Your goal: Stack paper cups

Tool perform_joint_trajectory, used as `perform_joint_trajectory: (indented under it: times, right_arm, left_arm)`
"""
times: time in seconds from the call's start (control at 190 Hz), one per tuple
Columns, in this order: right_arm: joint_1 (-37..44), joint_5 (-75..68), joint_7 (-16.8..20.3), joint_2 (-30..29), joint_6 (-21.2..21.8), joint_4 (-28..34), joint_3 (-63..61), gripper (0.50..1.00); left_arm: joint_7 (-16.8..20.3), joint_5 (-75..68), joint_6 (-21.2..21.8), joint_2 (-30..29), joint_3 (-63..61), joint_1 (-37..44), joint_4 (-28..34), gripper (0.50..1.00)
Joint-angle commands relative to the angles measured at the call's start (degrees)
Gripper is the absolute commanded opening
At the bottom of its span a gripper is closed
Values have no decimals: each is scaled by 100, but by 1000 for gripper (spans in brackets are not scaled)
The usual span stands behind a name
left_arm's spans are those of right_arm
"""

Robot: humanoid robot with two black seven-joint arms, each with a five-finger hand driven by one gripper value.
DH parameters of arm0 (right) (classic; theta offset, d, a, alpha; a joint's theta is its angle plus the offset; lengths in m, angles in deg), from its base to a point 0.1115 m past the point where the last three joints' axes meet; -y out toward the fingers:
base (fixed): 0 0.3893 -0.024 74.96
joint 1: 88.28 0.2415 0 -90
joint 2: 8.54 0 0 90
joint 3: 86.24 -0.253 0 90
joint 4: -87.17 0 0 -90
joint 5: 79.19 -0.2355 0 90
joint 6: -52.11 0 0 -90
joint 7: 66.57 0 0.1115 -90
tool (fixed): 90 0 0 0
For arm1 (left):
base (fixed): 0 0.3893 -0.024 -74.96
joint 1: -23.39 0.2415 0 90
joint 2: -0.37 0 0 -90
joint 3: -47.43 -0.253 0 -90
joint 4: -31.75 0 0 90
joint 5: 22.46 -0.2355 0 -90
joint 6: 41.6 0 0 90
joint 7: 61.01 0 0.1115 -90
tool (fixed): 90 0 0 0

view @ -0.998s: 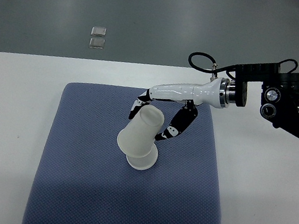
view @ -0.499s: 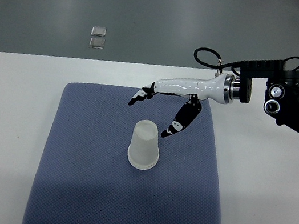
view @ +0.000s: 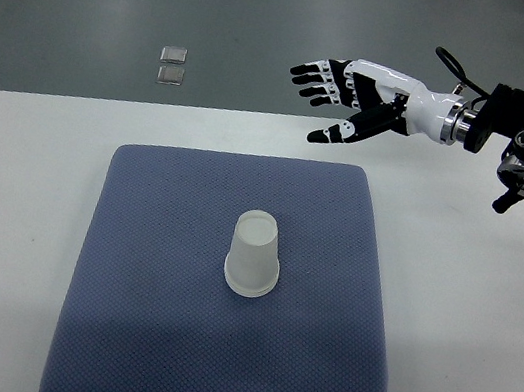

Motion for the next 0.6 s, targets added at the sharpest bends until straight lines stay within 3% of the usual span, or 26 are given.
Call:
perform_joint_trajectory:
  times: [0.0, 0.41, 0.593]
  right_arm:
    - [-163, -1139, 206, -102, -162, -322, 13, 893]
    - [-770, -3969, 549, -472, -1199, -506, 13, 893]
    - [-805, -5226, 847, -542, -1155, -963, 40, 895]
  left_arm:
    - [2, 0, 1, 0, 0, 0, 0, 1000]
    - [2, 0, 1, 0, 0, 0, 0, 1000]
    - [2, 0, 1, 0, 0, 0, 0, 1000]
